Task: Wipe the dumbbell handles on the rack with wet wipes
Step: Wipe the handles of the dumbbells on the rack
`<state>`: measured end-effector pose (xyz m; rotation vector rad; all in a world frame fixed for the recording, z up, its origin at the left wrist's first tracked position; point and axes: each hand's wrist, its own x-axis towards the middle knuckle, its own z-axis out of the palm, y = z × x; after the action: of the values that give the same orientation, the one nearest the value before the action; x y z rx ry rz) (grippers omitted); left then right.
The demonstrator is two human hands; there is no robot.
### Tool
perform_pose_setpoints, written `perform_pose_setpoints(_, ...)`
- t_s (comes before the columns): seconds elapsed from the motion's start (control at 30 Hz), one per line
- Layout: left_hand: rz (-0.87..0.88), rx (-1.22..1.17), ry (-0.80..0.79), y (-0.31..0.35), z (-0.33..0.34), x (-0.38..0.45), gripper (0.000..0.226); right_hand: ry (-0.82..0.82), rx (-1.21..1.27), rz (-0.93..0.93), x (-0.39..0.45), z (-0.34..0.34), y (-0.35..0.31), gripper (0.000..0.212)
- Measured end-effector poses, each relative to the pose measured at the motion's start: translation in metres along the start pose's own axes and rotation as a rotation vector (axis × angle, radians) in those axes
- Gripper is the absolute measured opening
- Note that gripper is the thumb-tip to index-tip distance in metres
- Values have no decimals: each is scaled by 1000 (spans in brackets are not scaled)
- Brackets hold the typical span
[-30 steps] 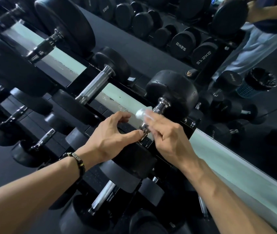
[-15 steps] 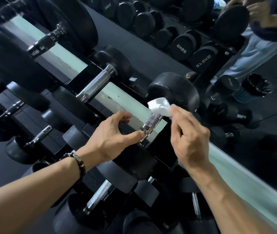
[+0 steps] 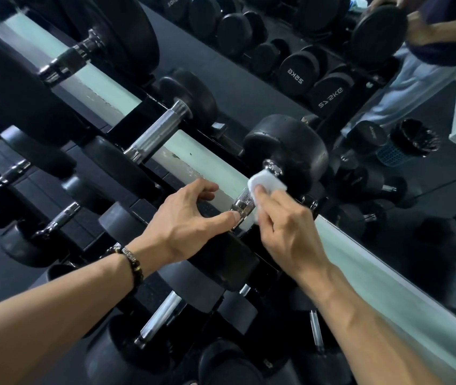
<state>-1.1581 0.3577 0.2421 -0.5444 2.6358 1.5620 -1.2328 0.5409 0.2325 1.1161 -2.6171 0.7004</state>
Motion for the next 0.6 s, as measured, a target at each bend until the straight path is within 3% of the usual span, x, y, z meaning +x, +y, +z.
perform_pose_setpoints(0.07,1,6,-1,0,0,-1,88,11,3,10,-2,-4,-2,24)
perform_pose_setpoints(0.2,2,-9,-5,-2,0,0,87,218,-104,124,28,5,8,20)
perform_pose_setpoints(0.37,6,6,-14,0,-2,-1,89,98,-66,118,-14,7,-2,11)
perform_pose_setpoints(0.5,5,-8,-18,-2,-1,0,87,281,-32,180,17,7,14,16)
perform_pose_setpoints(0.6,1,1,-16,-1,0,1,88,258,44,201,10,14,1,21)
